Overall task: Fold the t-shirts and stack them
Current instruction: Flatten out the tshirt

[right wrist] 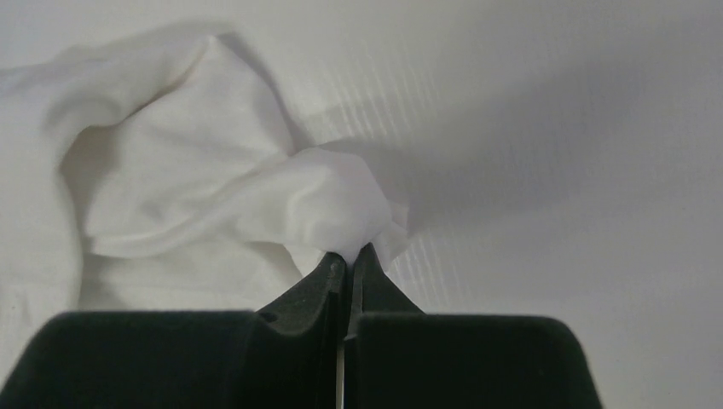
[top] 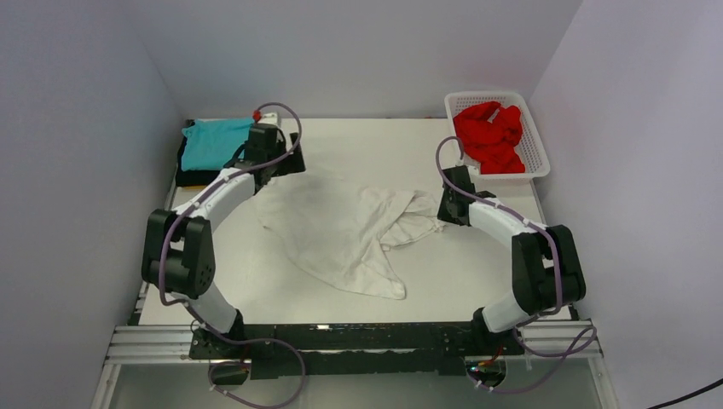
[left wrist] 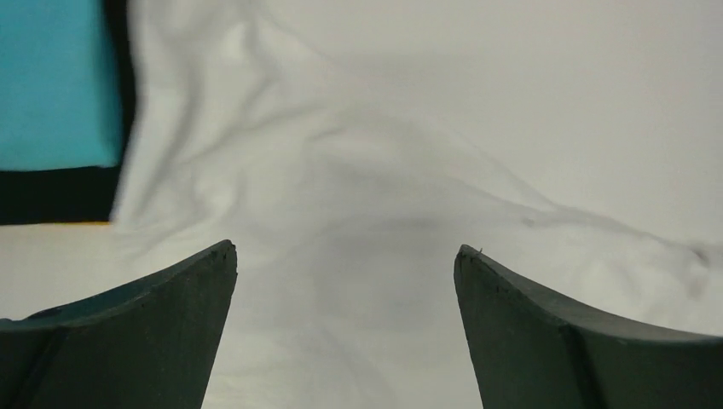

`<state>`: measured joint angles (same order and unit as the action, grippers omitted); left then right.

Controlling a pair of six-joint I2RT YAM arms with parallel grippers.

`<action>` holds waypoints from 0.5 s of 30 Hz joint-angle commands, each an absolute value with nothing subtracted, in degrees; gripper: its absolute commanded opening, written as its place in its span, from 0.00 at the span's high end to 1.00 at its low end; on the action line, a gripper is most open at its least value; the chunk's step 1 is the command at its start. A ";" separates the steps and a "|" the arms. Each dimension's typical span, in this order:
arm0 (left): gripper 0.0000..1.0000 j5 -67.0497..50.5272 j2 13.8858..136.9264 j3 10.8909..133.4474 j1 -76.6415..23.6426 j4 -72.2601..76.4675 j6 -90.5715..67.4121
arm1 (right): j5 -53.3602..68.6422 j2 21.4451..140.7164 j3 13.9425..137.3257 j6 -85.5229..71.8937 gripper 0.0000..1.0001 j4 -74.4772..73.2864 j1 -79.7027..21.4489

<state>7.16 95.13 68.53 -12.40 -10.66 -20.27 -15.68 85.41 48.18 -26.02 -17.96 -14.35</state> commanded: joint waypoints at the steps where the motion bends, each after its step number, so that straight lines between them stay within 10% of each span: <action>1: 0.01 -2.69 87.36 69.71 -20.64 -9.16 -19.47 | -11.59 86.62 50.76 -28.95 1.00 -14.12 -12.41; 15: 0.01 -1.74 89.64 59.49 -67.86 -6.59 -15.84 | -0.80 84.49 46.47 -29.20 1.00 -14.29 -6.81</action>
